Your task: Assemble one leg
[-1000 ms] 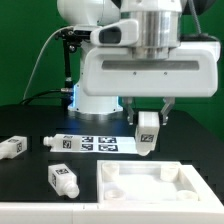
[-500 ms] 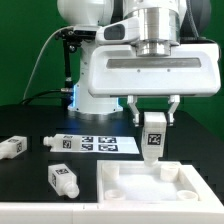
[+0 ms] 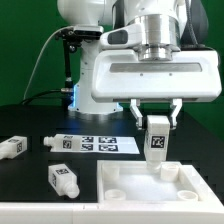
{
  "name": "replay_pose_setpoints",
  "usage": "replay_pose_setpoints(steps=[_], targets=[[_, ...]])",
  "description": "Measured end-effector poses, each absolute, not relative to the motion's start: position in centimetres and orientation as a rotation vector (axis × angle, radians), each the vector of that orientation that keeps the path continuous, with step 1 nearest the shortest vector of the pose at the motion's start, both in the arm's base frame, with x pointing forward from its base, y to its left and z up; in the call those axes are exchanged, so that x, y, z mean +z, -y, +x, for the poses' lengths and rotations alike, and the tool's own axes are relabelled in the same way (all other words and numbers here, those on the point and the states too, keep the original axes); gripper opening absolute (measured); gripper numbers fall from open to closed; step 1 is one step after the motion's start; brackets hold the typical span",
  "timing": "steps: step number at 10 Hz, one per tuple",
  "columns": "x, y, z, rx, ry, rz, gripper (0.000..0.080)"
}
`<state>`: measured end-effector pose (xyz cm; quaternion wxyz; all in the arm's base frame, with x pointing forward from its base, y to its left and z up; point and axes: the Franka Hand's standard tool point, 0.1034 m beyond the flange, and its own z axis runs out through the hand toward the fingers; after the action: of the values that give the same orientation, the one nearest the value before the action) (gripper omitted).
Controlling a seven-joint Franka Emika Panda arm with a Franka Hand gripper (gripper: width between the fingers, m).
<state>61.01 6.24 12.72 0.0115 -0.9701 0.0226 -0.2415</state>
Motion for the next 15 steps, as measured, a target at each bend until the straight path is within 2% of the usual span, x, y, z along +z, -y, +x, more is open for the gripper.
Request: replay_pose_setpoints(steps=[2, 8, 12, 15], targets=[[13.2, -8.2, 62.1, -0.923, -0.023, -2.972, 0.0287], [12.5, -9.0, 61.9, -0.934, -0.012, -2.966, 0.0287], [10.1, -10.3, 61.4, -0.906, 0.014, -2.974, 0.0287], [10.0, -10.9, 62.0, -0.911, 0.013, -2.967, 0.0287]])
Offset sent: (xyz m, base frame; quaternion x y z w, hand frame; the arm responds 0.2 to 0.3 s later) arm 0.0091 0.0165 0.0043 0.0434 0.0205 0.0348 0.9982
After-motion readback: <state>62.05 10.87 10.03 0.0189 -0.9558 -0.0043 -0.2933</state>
